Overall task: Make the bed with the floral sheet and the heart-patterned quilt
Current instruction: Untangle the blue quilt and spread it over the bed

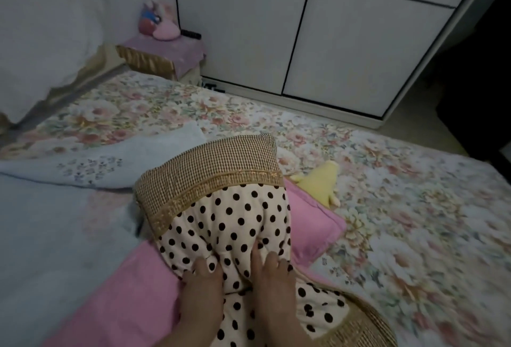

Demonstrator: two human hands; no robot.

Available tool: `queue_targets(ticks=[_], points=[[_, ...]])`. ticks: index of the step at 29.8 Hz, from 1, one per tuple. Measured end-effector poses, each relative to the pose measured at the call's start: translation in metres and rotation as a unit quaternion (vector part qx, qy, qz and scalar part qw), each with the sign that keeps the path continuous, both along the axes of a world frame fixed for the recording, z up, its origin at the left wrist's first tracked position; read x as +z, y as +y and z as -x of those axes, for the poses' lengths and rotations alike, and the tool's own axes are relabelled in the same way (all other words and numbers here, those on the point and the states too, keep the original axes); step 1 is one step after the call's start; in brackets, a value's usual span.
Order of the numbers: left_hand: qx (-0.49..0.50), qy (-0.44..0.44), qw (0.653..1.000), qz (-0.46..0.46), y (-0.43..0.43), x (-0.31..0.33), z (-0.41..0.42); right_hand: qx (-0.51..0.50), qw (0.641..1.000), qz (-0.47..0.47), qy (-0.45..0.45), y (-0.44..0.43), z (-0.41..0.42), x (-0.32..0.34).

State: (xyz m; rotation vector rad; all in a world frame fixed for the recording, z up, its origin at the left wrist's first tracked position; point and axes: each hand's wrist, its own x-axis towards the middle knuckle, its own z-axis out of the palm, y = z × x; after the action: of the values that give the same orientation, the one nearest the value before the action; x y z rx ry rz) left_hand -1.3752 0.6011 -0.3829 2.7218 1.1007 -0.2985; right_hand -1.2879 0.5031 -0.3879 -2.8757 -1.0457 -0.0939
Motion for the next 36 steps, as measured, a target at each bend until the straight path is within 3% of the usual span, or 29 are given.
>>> queue_targets(ticks=[2, 5, 13, 16, 18, 24, 29, 34, 36], points=[[-0.02, -0.064, 0.998, -0.021, -0.01, 0.023, 0.032, -0.001, 1.0, -0.017, -0.005, -0.018, 0.027, 0.034], [-0.05, -0.063, 0.997, -0.021, -0.013, 0.042, 0.087, 0.002, 0.998, -0.052, -0.028, -0.033, 0.064, 0.074], [-0.07, -0.083, 0.992, -0.057, 0.018, 0.133, 0.222, 0.044, 0.991, -0.12, 0.042, -0.017, 0.212, 0.153], [-0.016, -0.069, 0.992, -0.104, 0.035, 0.186, 0.303, 0.081, 0.987, -0.132, 0.048, 0.009, 0.28, 0.185], [0.051, -0.061, 0.994, -0.071, 0.044, 0.216, 0.37, 0.124, 0.982, -0.13, 0.067, 0.031, 0.341, 0.204], [0.118, -0.04, 0.982, -0.141, 0.074, 0.248, 0.492, 0.217, 0.962, -0.148, 0.076, 0.084, 0.447, 0.237], [0.146, 0.033, 0.977, -0.152, 0.089, 0.267, 0.545, 0.234, 0.956, -0.133, 0.12, 0.099, 0.491, 0.256], [0.166, 0.013, 0.971, -0.173, 0.094, 0.278, 0.601, 0.268, 0.941, -0.105, 0.175, 0.117, 0.532, 0.266], [0.218, 0.029, 0.961, -0.168, 0.1, 0.274, 0.622, 0.275, 0.938, -0.07, 0.197, 0.127, 0.547, 0.262]])
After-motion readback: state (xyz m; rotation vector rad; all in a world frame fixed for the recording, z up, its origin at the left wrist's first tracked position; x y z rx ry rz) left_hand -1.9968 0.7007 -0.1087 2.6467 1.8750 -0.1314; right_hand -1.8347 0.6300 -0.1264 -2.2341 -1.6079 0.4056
